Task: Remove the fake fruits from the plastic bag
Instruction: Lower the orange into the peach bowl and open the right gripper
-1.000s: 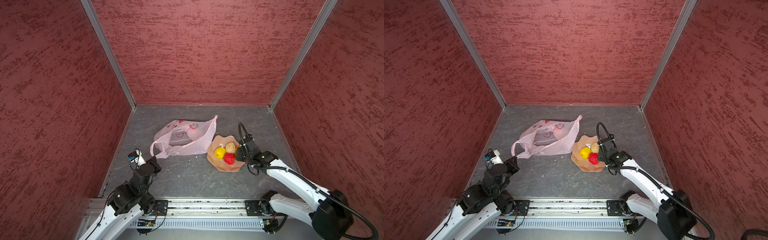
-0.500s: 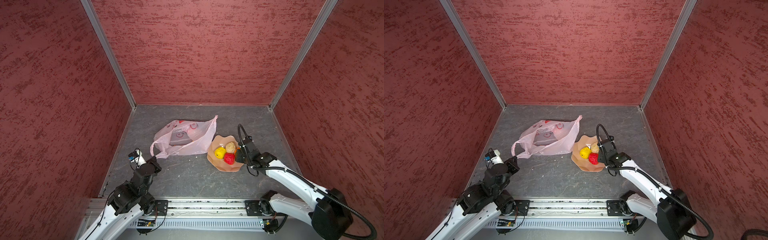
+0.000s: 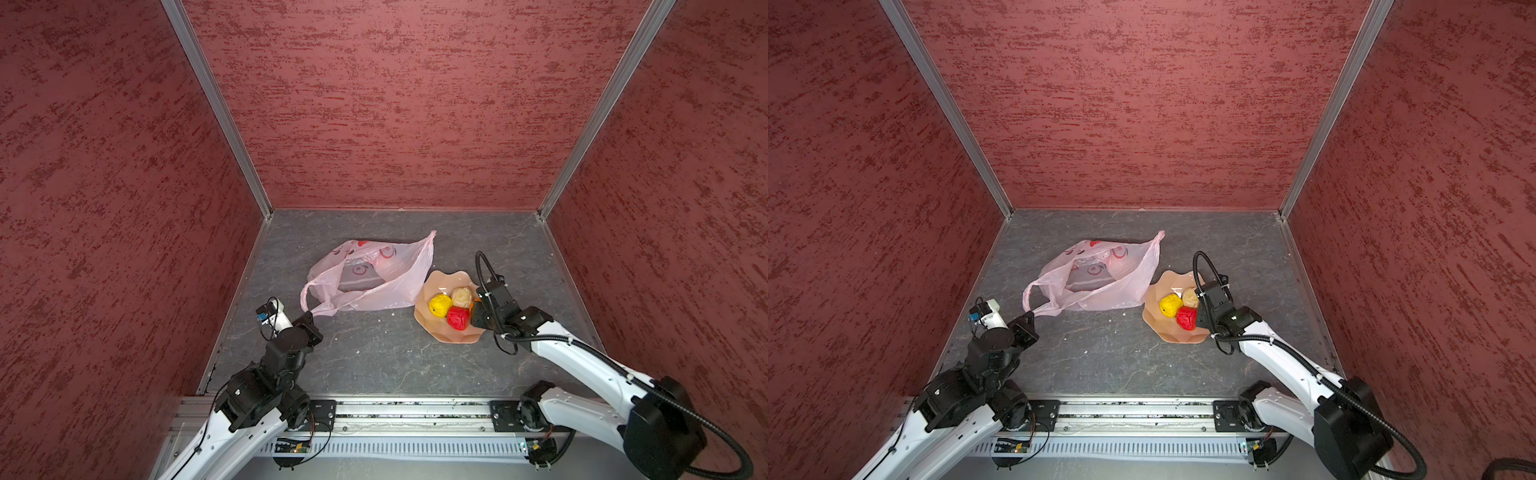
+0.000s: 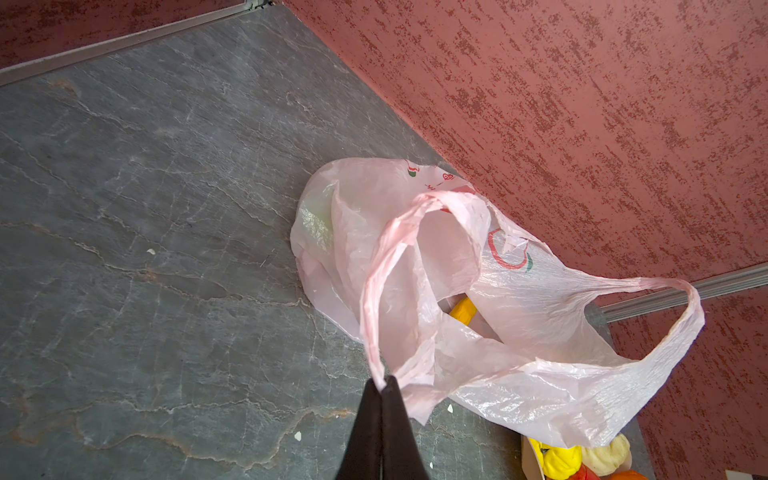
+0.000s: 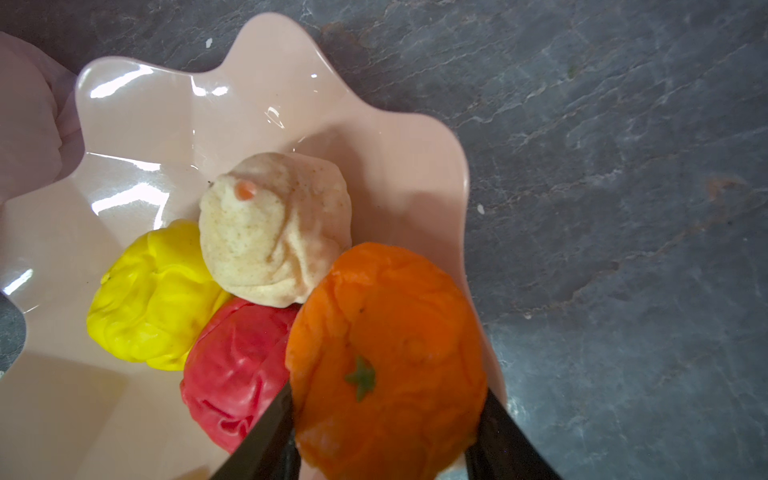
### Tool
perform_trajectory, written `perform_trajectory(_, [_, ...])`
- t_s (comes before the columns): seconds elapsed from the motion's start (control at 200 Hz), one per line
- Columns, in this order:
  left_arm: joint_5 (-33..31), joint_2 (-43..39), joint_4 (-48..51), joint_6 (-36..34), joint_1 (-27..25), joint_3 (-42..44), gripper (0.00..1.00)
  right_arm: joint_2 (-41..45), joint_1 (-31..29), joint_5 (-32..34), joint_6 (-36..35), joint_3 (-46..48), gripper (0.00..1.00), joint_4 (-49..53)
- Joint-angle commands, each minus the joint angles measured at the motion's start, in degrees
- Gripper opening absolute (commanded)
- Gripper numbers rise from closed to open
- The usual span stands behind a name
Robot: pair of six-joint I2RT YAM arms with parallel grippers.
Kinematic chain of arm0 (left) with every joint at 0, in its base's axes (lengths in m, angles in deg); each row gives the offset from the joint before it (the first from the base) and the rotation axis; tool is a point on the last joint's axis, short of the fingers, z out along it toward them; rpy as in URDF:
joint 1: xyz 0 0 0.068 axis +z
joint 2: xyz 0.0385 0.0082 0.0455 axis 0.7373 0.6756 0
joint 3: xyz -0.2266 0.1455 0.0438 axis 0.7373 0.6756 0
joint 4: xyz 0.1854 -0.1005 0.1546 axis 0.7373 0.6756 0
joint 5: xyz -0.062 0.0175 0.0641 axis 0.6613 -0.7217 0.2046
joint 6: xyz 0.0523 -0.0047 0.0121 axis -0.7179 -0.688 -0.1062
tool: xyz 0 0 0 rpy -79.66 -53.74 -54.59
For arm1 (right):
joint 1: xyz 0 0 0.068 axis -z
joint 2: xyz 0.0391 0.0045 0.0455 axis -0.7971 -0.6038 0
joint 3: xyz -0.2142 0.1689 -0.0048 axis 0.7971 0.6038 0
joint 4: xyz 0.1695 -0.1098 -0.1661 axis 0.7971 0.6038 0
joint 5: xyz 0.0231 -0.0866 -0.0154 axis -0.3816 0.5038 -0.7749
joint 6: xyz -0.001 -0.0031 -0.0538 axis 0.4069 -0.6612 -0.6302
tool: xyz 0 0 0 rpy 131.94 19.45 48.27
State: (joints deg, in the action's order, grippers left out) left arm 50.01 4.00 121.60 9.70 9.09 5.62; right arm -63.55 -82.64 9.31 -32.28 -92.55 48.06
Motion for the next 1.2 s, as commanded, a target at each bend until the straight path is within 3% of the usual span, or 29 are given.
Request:
perform_trajectory(0.0, [-1.0,-0.5,-0.3,-0.9,0.2,0.3,0.0,0.1,0.5,-0.5,0.9,0.2,0.45,-1.7])
perform_trajectory(0.867, [-1.4,-2.3,5.1,-0.8,0.2,-2.5,0.0,3.5,0.5,0.7,0.0,-3.4,0.74,2.9])
perform_trajectory(0.997, [-0.7,-2.1,6.3,-1.1,0.1,-3.6,0.0,5.5,0.5,0.7,-0.2,-5.3,0.74,5.0])
perform_trajectory(1.197, [1.3,-1.2,9.7,-2.1,0.2,-6.0,0.0,7.8,-0.3,-4.0,-4.6,-12.7,0.66,3.1])
